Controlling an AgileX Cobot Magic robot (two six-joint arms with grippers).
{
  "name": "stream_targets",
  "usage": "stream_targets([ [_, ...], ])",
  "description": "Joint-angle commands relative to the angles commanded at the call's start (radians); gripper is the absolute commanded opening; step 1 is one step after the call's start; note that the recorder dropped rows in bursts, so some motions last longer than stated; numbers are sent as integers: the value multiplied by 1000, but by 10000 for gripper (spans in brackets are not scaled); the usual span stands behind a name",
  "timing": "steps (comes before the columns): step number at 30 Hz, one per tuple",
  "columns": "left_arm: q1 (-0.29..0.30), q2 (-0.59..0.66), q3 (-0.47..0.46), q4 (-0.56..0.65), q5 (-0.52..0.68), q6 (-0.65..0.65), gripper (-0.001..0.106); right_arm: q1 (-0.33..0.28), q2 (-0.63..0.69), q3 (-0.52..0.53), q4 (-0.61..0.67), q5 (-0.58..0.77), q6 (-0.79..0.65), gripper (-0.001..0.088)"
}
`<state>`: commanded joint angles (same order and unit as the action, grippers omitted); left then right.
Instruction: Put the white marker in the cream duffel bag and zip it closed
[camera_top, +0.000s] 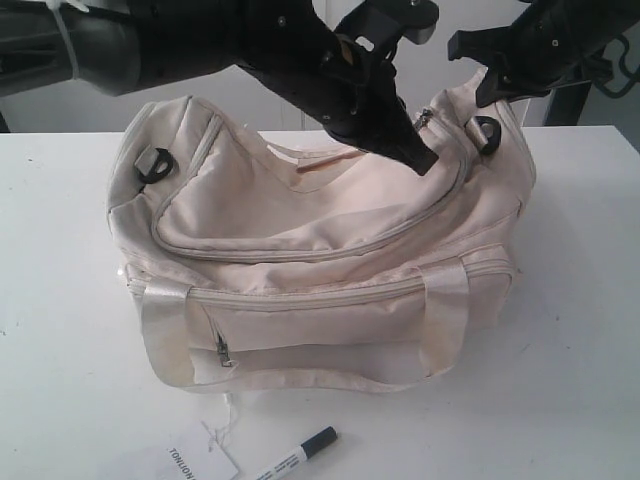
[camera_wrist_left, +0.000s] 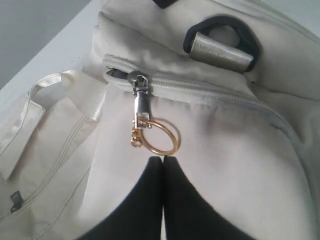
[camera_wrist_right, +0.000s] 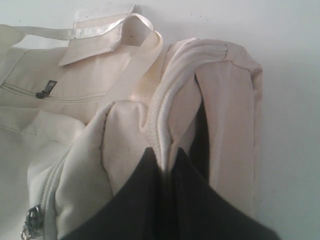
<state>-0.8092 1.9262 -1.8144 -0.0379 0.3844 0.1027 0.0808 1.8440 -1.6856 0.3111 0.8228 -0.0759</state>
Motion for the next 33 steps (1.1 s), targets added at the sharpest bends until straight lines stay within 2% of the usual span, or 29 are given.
stream_targets([
  [1,0,2,0,0,-9,-4,47,0,0,0,0,0,0,0],
  [4,0,17,0,-13,-26,-19,220,0,0,0,0,0,0,0],
  [5,0,24,0,-13,-28,-21,309,0,0,0,0,0,0,0],
  [9,0,55,0,-22,-59,-39,520,0,0,0,0,0,0,0],
  [11,0,70,0,-22,-81,-48,556,0,0,0,0,0,0,0],
  [15,0,88,0,-22,-110,-55,556,0,0,0,0,0,0,0],
  [19,0,109,0,-22,-146,-55,532,0,0,0,0,0,0,0],
  [22,2,118,0,-20,-160,-55,472,0,0,0,0,0,0,0],
  [33,13,121,0,-13,-145,-55,4,0,0,0,0,0,0,0],
])
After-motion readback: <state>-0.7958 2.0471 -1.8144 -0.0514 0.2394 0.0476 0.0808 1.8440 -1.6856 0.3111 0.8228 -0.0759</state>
